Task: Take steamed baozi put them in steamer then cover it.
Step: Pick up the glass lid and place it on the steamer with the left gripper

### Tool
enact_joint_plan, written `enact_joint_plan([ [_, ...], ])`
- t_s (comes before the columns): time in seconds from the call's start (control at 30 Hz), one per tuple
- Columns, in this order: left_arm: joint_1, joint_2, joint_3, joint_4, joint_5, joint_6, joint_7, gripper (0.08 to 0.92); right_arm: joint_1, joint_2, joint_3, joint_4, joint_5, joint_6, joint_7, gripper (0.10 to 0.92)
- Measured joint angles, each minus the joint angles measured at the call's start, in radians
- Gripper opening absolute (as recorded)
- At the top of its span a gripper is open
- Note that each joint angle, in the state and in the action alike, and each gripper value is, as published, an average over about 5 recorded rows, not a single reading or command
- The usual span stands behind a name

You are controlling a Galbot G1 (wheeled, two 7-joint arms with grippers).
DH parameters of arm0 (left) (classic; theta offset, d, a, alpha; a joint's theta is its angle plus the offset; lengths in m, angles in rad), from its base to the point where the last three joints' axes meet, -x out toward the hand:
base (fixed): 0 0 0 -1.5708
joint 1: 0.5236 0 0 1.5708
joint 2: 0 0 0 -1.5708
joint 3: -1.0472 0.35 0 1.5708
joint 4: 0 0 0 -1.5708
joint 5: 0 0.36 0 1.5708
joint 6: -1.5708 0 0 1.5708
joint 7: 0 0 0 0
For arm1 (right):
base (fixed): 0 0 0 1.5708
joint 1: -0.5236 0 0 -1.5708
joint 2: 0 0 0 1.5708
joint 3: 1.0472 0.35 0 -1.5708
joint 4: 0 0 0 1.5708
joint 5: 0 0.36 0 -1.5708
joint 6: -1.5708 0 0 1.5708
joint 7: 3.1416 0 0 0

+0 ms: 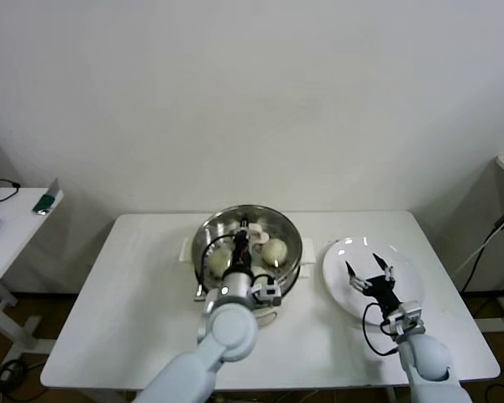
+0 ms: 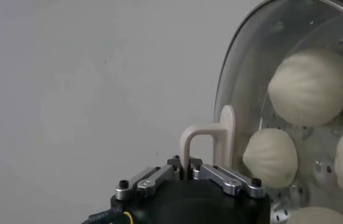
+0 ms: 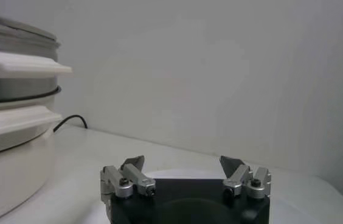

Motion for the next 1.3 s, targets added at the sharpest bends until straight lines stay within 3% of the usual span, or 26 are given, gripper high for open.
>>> enact_joint_plan([
  [1.03,0.001,-0.013,0.014,0.042,0.027,0.001,-0.027,0.152,-0.014,0.012,0.020,0.002,0.000,0.007,-0.020,0.823],
  [1.13,0.005,-0.010,0.013,0.034,0.022,0.001,-0.022,0.177,-0.015,0.012,0.023,0.002,0.000,0.004,-0.020,0.823],
  [1.3,0.009,0.008,0.011,0.007,0.001,0.001,-0.019,0.309,-0.017,0.011,0.024,0.010,0.002,-0.012,-0.013,0.823],
])
